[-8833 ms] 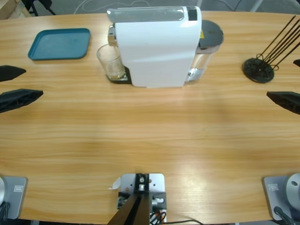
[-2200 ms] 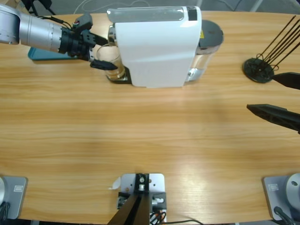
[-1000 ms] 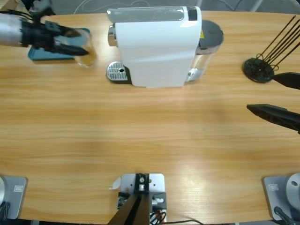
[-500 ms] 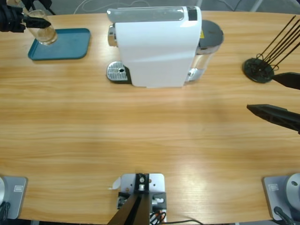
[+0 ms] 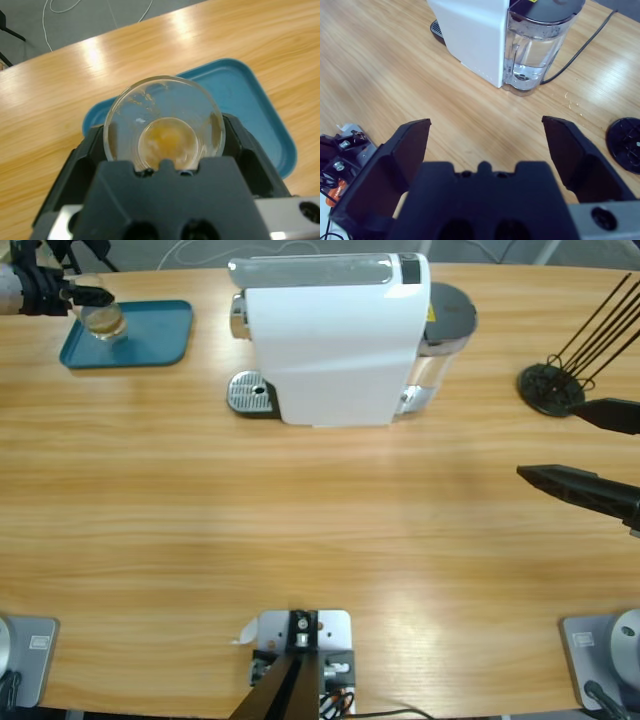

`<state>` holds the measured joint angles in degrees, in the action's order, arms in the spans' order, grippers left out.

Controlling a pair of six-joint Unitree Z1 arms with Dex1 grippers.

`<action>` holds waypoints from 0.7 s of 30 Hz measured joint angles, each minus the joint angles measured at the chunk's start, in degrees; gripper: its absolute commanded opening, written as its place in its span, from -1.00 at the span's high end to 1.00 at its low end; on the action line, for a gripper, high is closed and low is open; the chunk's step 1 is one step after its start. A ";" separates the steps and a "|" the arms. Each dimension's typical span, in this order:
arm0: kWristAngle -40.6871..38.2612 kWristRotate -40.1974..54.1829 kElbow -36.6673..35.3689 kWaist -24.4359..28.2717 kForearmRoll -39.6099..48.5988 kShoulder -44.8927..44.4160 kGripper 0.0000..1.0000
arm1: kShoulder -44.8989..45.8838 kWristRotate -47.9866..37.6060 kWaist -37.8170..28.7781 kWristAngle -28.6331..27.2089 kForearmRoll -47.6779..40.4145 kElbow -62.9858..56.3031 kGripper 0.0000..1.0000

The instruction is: Pour coffee

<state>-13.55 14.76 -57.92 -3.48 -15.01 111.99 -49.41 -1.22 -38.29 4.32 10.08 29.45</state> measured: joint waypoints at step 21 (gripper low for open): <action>-0.80 -1.11 -1.39 -0.42 -2.00 3.11 -0.99 | -0.13 0.00 0.00 0.00 0.00 0.00 -1.00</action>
<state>-14.35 13.65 -59.31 -3.90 -17.01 115.10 -49.53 -1.22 -38.29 4.32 10.08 29.45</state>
